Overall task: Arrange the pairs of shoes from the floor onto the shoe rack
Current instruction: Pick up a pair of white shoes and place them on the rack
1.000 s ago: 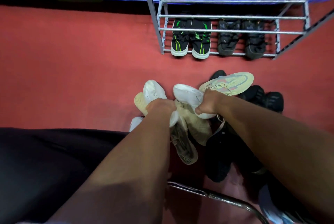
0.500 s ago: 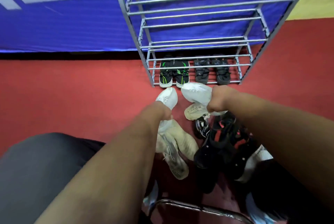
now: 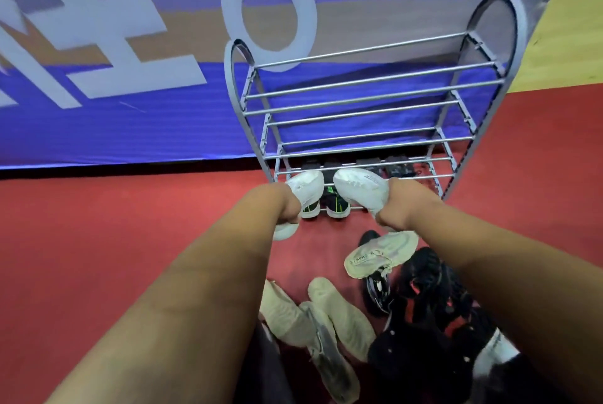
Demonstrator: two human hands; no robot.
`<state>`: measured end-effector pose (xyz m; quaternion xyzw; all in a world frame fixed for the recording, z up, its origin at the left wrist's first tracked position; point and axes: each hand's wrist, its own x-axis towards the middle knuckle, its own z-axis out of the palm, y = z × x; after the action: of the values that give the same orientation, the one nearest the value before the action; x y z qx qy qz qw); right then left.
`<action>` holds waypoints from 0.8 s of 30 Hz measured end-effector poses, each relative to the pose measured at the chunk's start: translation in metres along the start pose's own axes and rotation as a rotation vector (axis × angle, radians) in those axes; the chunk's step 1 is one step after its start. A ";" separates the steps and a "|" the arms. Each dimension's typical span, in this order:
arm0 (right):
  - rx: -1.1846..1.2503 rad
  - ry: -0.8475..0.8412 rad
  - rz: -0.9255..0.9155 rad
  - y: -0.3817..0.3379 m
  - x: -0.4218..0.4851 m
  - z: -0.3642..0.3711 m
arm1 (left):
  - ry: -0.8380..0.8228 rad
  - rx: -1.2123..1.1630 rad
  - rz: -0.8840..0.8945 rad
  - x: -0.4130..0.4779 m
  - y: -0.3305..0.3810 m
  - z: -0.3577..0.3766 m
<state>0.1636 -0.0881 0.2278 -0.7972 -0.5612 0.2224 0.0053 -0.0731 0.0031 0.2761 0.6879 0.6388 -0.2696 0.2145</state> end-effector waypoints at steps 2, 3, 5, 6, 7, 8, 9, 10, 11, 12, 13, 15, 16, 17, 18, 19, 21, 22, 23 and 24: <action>0.043 0.026 0.006 -0.006 0.019 0.012 | -0.005 -0.016 -0.016 0.022 0.005 0.005; 0.064 0.036 0.007 -0.010 0.029 0.019 | -0.003 -0.024 -0.022 0.035 0.008 0.006; 0.108 0.058 0.008 -0.016 0.052 0.031 | 0.005 -0.056 -0.045 0.061 0.013 0.010; 0.133 0.068 0.007 -0.019 0.064 0.037 | 0.015 -0.078 -0.047 0.074 0.016 0.013; 0.159 0.077 0.007 -0.023 0.075 0.042 | 0.022 -0.103 -0.043 0.086 0.019 0.016; 0.189 0.089 0.004 -0.026 0.088 0.048 | 0.033 -0.113 -0.057 0.099 0.023 0.022; 0.217 0.102 0.006 -0.030 0.100 0.053 | 0.072 -0.134 -0.087 0.111 0.027 0.027; 0.244 0.117 0.007 -0.034 0.111 0.058 | 0.125 -0.166 -0.125 0.127 0.031 0.033; 0.259 0.127 0.019 -0.039 0.121 0.062 | 0.193 -0.214 -0.163 0.141 0.035 0.037; 0.271 0.140 0.028 -0.042 0.132 0.066 | 0.234 -0.232 -0.179 0.156 0.038 0.040; 0.282 0.146 0.036 -0.046 0.142 0.069 | 0.263 -0.214 -0.178 0.170 0.041 0.041; 0.285 0.167 0.023 -0.054 0.163 0.075 | 0.294 -0.139 -0.116 0.196 0.045 0.038; 0.276 0.180 0.012 -0.056 0.173 0.078 | 0.294 -0.116 -0.094 0.208 0.047 0.035; 0.268 0.183 0.009 -0.060 0.181 0.081 | 0.289 -0.120 -0.087 0.219 0.048 0.032; 0.267 0.185 0.008 -0.061 0.191 0.086 | 0.286 -0.110 -0.071 0.227 0.048 0.027; 0.278 0.182 0.017 -0.062 0.197 0.090 | 0.286 -0.116 -0.060 0.236 0.049 0.024; 0.326 0.197 0.034 -0.062 0.208 0.098 | 0.292 -0.117 -0.053 0.256 0.051 0.027; 0.348 0.219 0.040 -0.063 0.211 0.103 | 0.295 -0.124 -0.067 0.263 0.052 0.029; 0.365 0.241 0.044 -0.063 0.212 0.104 | 0.308 -0.140 -0.079 0.265 0.051 0.031; 0.379 0.270 0.040 -0.063 0.214 0.108 | 0.325 -0.173 -0.091 0.271 0.050 0.034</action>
<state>0.1266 0.1017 0.0724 -0.8155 -0.4876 0.2152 0.2256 -0.0157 0.1839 0.0732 0.6718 0.7163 -0.1082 0.1545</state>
